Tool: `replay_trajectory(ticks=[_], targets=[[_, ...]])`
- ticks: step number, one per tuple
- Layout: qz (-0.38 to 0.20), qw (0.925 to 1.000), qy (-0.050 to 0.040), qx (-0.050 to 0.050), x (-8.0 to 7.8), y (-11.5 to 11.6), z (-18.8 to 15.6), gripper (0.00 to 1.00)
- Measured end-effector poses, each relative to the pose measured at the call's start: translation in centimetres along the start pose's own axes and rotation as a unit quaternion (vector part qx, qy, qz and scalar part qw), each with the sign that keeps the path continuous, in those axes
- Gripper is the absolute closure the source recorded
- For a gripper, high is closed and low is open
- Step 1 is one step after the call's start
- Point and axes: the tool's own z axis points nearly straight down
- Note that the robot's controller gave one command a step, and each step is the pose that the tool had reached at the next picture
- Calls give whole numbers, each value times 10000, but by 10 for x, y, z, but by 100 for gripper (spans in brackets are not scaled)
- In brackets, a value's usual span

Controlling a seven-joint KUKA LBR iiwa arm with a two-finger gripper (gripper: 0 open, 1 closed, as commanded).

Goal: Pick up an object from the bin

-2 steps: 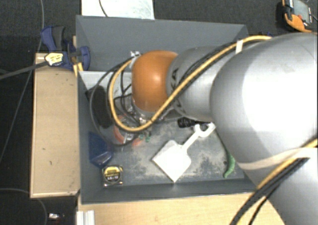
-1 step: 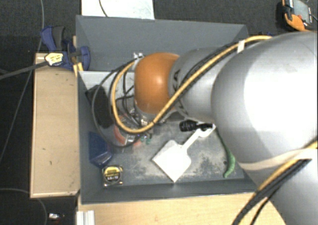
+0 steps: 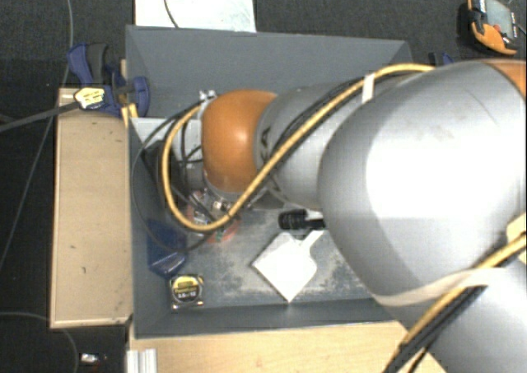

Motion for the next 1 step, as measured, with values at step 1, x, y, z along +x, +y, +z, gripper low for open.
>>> replay_trajectory(ticks=[1], targets=[[278,9996,-8,54,9,5,1,100]])
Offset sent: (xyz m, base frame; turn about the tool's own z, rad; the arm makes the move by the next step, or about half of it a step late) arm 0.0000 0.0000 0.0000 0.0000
